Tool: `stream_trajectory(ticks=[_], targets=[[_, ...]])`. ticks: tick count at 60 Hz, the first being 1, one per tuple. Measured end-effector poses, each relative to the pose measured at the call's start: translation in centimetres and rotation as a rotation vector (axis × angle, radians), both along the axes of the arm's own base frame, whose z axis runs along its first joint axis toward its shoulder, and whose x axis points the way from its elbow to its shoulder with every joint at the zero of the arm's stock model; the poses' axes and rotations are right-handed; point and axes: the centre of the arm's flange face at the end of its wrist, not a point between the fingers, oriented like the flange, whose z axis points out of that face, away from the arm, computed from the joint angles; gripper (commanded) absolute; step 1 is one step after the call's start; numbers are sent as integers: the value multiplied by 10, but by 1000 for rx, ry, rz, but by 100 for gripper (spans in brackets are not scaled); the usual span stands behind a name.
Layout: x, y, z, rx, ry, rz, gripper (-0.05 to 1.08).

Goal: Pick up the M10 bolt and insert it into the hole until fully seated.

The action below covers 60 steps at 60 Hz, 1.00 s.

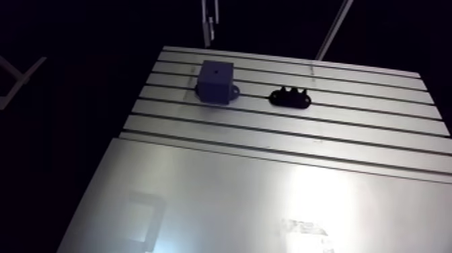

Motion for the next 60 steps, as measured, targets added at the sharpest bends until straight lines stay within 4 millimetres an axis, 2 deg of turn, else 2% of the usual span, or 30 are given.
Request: stream_trajectory(ticks=[24, 60], targets=[[-8, 0, -24, 5, -22, 0, 108], [-9, 0, -42, 13, -56, 2, 108]])
